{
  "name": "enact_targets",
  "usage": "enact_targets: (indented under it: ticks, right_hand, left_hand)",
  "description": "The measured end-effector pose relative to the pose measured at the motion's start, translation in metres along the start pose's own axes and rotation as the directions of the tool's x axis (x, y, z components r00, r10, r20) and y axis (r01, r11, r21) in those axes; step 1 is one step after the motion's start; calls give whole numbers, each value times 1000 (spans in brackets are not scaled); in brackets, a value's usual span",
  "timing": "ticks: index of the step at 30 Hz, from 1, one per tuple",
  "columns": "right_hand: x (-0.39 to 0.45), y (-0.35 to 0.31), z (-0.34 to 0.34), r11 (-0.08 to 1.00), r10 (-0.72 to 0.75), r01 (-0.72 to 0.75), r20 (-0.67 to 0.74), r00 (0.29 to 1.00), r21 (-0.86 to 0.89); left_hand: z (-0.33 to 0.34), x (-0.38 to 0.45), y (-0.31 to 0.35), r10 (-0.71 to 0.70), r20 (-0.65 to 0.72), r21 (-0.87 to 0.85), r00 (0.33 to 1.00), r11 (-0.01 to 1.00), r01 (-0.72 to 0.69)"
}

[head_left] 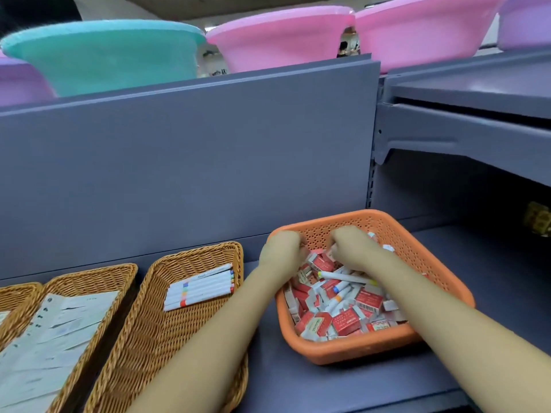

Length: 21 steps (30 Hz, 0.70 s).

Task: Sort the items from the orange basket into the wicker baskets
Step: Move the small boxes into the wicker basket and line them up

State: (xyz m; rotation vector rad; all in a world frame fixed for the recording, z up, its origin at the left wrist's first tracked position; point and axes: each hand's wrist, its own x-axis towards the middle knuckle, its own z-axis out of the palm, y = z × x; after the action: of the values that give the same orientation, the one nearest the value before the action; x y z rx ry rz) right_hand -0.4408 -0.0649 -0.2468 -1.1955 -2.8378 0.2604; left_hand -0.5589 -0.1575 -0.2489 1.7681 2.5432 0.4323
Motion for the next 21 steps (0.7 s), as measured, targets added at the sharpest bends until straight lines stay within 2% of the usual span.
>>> enact_targets:
  ticks: [3,5,6,8,9,11,13,17,19,21]
  right_hand:
    - [-14,5,-14,961,1,20,-76,997,274]
    - [-28,6,-21,841,12,49,-109,994,539]
    - [-36,6,-26,745,22,62,-118,993,665]
    - [-52,4,-34,558,30,79,-115,993,826]
    - [-59,3,-37,493,24,92,-119,993,865]
    - [-72,2,-40,422,-5,119,-129,992,899]
    - [-83,0,-40,387,-32,138,-136,990,912]
    - [-104,-7,-38,260,-49,180,-173,984,949]
    - [-112,-12,-38,180,-60,193,-186,981,965]
    - [-118,-15,-36,148,-70,201,-192,979,968]
  left_hand:
    - [-9,-10,-2,-47,-129,-230,991,973,16]
    - [-18,-20,-2,-102,-163,-395,981,918,30]
    - [-23,-25,-3,-140,-142,-543,980,838,41]
    - [-34,-37,-1,-185,-17,-842,983,533,86]
    - [-39,-44,0,-176,37,-918,984,383,103]
    - [-48,-57,0,-141,69,-970,988,220,99]
    - [-53,-69,0,-107,62,-979,992,188,81]
    - [-54,-90,0,-62,19,-974,998,225,33]
    - [-53,-98,-2,-56,2,-979,998,203,13]
    - [-51,-106,-5,-64,6,-983,998,181,18]
